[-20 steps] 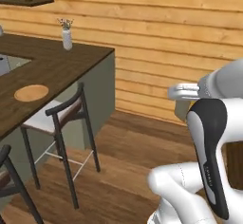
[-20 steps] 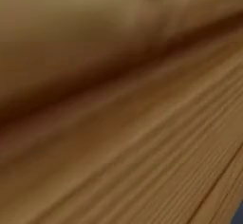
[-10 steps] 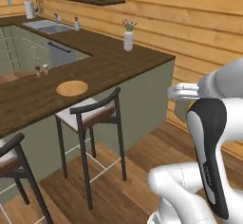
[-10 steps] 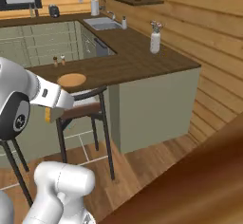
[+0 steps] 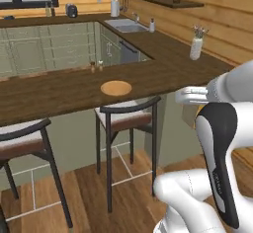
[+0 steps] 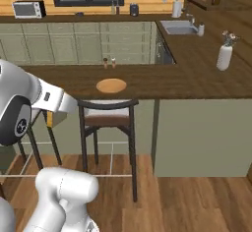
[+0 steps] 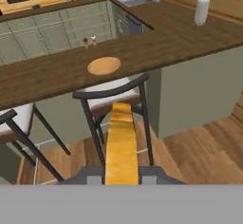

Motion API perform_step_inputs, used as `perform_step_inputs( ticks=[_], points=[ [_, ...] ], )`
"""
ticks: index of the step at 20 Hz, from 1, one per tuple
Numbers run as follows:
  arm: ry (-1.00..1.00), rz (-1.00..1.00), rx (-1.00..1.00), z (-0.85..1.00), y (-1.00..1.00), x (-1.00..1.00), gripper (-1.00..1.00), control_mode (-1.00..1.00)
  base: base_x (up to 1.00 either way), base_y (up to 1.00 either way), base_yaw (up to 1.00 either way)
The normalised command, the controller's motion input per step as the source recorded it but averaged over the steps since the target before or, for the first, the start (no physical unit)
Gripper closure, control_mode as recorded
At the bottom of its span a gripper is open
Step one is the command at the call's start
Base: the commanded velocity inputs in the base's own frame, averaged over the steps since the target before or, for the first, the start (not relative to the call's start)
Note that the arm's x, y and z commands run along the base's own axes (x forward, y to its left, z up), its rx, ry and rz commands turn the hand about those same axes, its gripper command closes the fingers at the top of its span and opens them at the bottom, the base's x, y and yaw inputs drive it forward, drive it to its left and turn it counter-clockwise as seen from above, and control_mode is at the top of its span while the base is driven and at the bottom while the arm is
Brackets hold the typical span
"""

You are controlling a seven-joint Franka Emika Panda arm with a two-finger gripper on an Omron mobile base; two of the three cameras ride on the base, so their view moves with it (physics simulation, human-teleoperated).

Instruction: Start the toaster. Once the lever pops up, take the bread to the plate on the dining counter.

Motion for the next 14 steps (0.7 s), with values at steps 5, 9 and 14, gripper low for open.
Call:
perform_step_inputs(
  ticks=[5,9,14],
  points=[
    [0.00,0.00,0.00,0.00,0.00,0.00,1.00,1.00,0.72,-0.45,0.52],
    [0.00,0.00,0.00,0.00,0.00,0.00,1.00,1.00,0.83,-0.40,0.27],
    [0.00,0.00,0.00,0.00,0.00,0.00,1.00,1.00,0.87,-0.27,0.08]
  ],
)
